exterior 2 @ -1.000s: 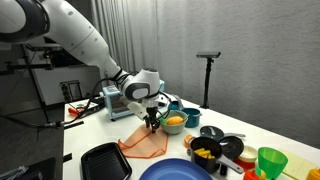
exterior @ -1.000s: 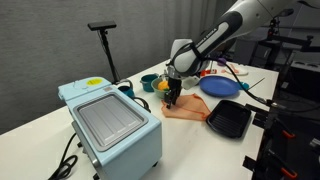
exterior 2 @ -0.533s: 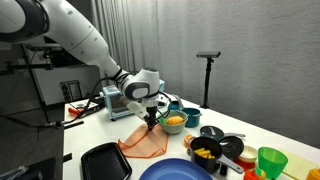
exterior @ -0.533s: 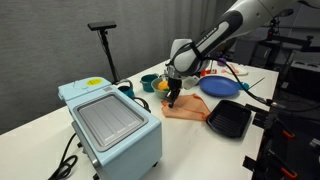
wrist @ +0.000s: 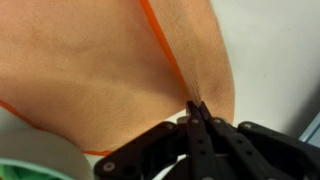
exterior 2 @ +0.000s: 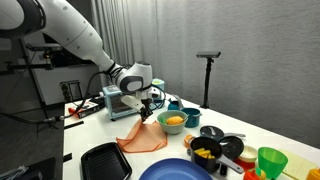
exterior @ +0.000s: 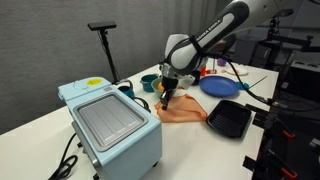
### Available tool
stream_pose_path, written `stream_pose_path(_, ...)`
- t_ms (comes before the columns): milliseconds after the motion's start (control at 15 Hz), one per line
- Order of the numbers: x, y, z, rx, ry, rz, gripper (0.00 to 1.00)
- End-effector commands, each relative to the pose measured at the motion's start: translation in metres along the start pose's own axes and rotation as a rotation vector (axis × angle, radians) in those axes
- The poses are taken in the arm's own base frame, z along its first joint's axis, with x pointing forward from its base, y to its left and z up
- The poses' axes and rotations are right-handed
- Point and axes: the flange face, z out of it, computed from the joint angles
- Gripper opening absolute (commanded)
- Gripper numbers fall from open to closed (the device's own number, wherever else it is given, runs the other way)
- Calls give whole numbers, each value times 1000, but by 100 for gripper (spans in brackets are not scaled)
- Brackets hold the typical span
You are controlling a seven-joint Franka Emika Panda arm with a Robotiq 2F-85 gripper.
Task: Unfold the cloth
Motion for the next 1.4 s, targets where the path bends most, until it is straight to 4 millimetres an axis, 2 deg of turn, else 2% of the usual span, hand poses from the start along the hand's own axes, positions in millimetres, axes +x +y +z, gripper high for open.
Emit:
stream_pose_path(0, -6, -32, -26, 22, -1, -69, 1)
stream_pose_path(333, -24, -71, -24, 27, -82, -100, 1)
stream_pose_path(467, -34, -81, -14, 8, -123, -118, 1)
stream_pose_path(800, -63, -101, 26, -13, -245, -164, 1)
stream_pose_path(867, -69, -106, 27, -10, -255, -176, 1)
stream_pose_path(1133, -83, -123, 10, -4, -251, -243, 1)
stream_pose_path(1333, -92, -142, -21, 10, -206, -354, 1)
